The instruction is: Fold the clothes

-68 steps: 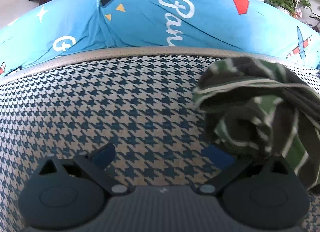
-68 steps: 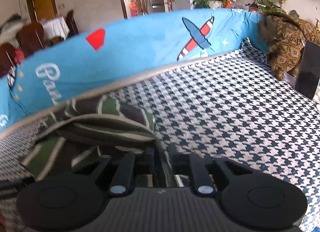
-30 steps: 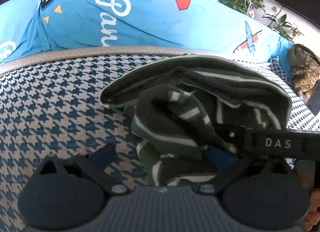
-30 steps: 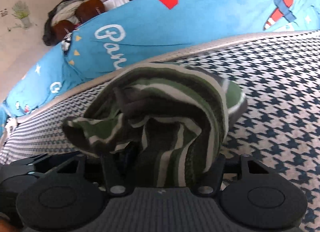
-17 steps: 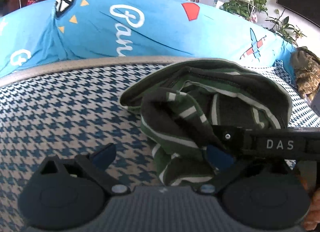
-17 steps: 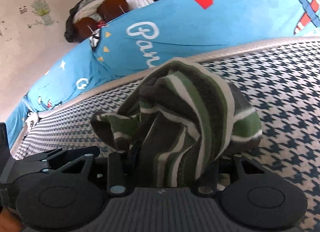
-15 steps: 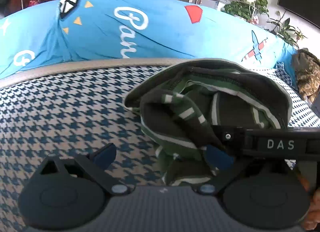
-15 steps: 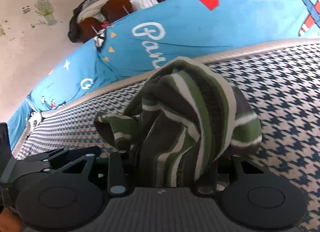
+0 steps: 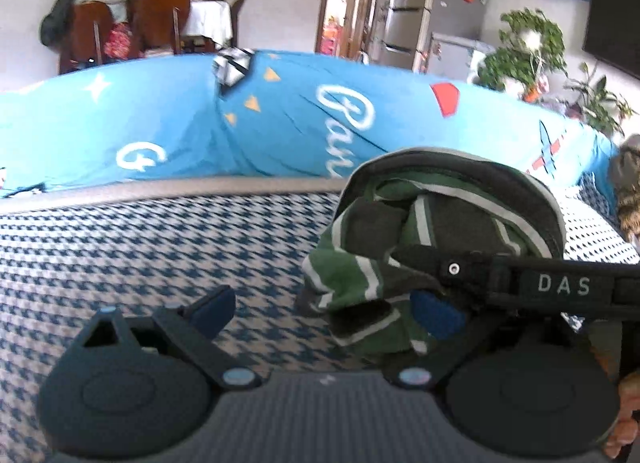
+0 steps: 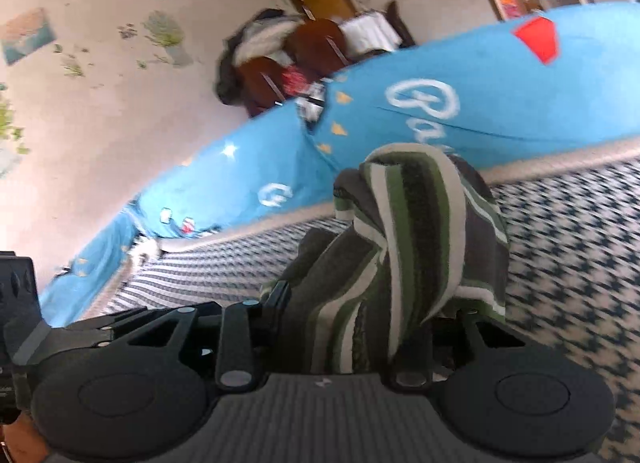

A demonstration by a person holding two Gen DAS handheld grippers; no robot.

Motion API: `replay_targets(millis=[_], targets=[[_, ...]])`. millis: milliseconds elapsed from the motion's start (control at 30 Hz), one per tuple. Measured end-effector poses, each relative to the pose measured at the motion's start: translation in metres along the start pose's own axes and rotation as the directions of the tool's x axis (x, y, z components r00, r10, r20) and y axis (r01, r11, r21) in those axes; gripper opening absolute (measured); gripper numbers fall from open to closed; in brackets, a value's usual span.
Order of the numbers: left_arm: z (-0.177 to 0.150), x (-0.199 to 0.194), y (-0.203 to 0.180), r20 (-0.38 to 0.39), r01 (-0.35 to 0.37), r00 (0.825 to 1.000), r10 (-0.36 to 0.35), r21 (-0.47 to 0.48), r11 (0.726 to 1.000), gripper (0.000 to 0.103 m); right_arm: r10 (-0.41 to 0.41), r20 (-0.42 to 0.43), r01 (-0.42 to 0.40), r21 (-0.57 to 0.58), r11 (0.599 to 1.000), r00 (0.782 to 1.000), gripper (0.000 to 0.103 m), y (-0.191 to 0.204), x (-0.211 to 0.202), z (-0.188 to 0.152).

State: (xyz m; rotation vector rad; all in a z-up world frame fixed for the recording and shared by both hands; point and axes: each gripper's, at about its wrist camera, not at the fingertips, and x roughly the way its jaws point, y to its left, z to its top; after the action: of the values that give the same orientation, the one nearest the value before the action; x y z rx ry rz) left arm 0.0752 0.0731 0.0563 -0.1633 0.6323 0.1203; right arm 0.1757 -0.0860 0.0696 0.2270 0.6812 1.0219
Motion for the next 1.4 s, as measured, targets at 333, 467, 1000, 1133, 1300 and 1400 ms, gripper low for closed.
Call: replay_targets(millis=[333, 467, 1000, 1133, 1300, 1400], targets=[[0.009, -0.050, 0.031, 0.135, -0.084, 0.987, 0.084, -0.003, 0.996, 0.099, 0.190, 0.095, -0.180, -0.107, 0.978, 0.977, 0.039, 0.056, 0.012, 0.004], [0.006, -0.038, 0.034, 0.055, -0.112, 0.992, 0.112, 0.007, 0.994, 0.102, 0.089, 0.024, -0.084, -0.150, 0.985, 0.996, 0.044, 0.061, 0.024, -0.001], [-0.006, -0.016, 0.051, -0.085, -0.039, 0.996, 0.027, -0.140, 0.989, 0.103, -0.252, -0.205, 0.217, -0.180, 0.959, 0.946, 0.072, 0.006, 0.001, -0.009], [-0.008, -0.010, 0.057, -0.101, -0.058, 0.994, 0.040, -0.177, 0.983, 0.103, -0.263, -0.111, 0.240, -0.188, 0.952, 0.958, 0.072, 0.009, -0.015, -0.001], [-0.013, 0.002, 0.059, -0.139, -0.083, 0.989, 0.057, -0.189, 0.979, 0.103, -0.231, 0.029, 0.230, -0.257, 0.939, 0.973, 0.072, 0.028, -0.016, 0.008], [-0.016, 0.007, 0.057, -0.159, -0.099, 0.985, 0.070, -0.182, 0.978, 0.103, -0.212, 0.059, 0.219, -0.323, 0.921, 0.976, 0.071, 0.038, -0.002, 0.008]])
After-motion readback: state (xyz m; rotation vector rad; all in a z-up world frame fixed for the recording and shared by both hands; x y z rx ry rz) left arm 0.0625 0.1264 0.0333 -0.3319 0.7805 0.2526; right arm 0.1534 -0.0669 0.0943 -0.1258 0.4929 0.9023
